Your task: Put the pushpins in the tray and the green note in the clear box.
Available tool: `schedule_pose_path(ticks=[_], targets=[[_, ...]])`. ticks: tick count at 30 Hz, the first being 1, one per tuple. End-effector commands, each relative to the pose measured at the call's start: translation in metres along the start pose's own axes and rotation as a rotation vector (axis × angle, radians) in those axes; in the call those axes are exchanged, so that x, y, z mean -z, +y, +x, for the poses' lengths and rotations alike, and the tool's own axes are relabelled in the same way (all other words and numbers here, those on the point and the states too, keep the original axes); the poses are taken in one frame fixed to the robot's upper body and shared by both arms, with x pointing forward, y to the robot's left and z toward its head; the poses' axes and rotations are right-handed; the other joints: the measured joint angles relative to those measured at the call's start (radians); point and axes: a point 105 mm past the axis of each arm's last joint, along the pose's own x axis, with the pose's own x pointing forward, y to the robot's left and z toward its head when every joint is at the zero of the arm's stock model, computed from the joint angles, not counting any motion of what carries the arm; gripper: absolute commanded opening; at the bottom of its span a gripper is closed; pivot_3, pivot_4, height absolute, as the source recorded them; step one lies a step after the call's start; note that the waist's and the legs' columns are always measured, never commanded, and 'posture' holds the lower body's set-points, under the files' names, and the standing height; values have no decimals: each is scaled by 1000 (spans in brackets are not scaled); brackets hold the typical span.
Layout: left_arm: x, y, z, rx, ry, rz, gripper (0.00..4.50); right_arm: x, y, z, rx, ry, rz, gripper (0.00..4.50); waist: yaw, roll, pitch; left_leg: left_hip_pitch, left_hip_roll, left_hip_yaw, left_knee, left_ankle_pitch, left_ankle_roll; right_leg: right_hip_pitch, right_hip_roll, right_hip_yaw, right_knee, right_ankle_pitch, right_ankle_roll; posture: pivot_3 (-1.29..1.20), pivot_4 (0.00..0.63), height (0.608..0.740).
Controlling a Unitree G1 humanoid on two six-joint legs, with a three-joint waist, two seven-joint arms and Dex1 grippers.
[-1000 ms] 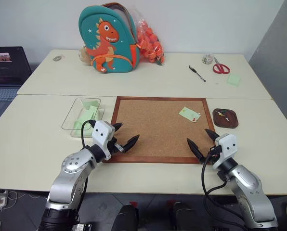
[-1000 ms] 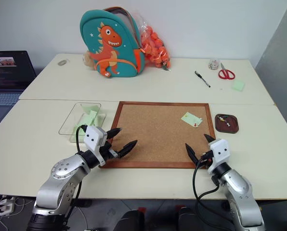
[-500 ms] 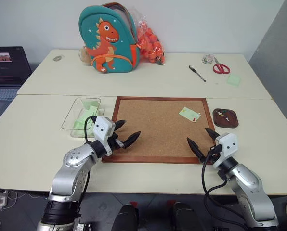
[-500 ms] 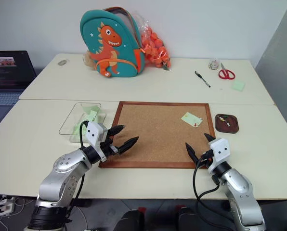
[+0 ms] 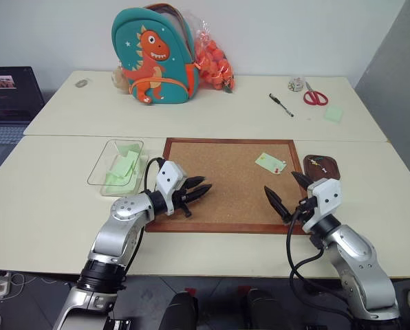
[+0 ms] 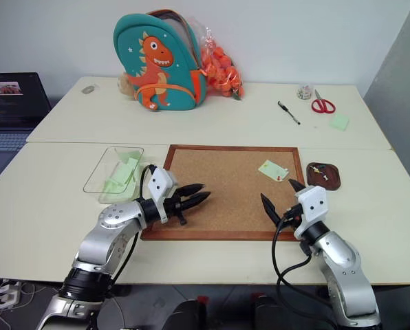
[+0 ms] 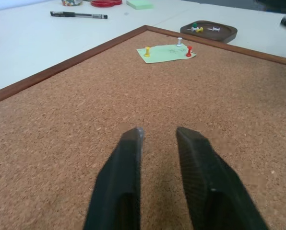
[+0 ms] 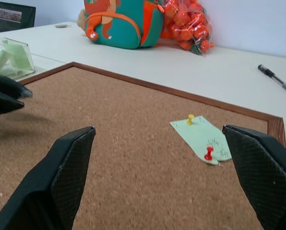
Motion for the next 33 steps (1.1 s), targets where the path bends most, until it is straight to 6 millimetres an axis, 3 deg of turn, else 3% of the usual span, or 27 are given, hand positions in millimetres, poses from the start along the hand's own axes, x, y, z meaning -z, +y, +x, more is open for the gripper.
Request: schedule_pose_path(ticks=[1, 3, 11, 24, 33], targets=[[-9, 0, 10, 34, -9, 50, 311, -17, 0, 5, -15, -21, -30, 4500, 0, 0, 0, 0, 0, 0, 0, 0, 0, 0, 0, 0, 0, 0, 0, 0, 150, 740], [-8, 1, 13, 34, 3, 52, 6, -18, -1, 8, -16, -11, -30, 4500, 0, 0, 0, 0, 0, 0, 0, 0, 0, 0, 0, 0, 0, 0, 0, 0, 150, 740], [14, -6, 22, 83, 123, 35, 6, -25, -8, 21, -33, 11, -75, 4500, 0, 0, 0, 0, 0, 0, 0, 0, 0, 0, 0, 0, 0, 0, 0, 0, 150, 740], [26, -23, 21, 160, 173, -8, 6, -8, -26, 72, 26, 111, -18, 4500, 0, 0, 0, 0, -1, 0, 0, 0, 0, 0, 0, 0, 0, 0, 0, 0, 150, 740], [24, -21, 19, 130, 162, -4, 6, 7, -46, 101, 81, 190, 51, 4500, -2, 0, 0, 0, 0, 0, 0, 0, 0, 0, 0, 0, 0, 0, 0, 0, 150, 740]])
